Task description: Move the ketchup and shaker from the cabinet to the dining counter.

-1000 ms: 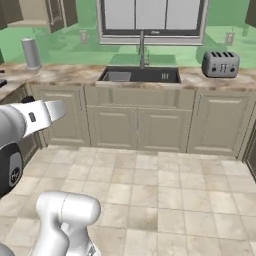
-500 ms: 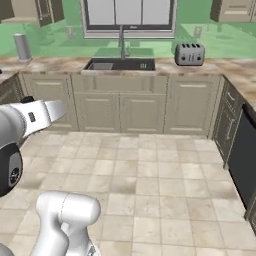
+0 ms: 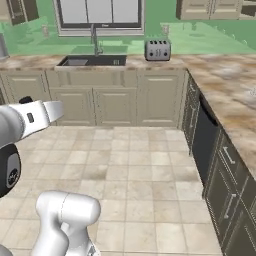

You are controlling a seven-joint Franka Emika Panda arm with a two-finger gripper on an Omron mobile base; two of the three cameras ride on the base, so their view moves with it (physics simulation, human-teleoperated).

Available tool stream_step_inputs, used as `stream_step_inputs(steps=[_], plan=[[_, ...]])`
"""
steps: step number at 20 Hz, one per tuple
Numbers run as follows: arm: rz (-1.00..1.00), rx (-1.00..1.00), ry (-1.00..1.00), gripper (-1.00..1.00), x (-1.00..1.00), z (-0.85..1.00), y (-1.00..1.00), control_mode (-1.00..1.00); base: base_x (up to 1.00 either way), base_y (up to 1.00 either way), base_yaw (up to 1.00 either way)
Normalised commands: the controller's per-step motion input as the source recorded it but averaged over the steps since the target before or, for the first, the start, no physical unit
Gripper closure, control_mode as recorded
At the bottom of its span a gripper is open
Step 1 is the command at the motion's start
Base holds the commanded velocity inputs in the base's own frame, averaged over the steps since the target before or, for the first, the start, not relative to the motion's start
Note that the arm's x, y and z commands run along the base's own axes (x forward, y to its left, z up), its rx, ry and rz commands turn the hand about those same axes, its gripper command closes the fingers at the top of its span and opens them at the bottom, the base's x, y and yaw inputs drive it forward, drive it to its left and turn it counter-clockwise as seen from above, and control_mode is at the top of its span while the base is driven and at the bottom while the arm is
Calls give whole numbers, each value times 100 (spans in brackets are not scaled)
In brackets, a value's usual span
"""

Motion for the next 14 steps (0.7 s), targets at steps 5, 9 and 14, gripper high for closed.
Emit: stream_step_inputs(steps=[5,9,14], plan=[[0,0,0,100,0,0,0,100,-2,-98,-9],[0,0,0,100,0,0,0,100,-51,-100,-8],[0,0,0,100,0,0,0,100,-90,-95,-11]])
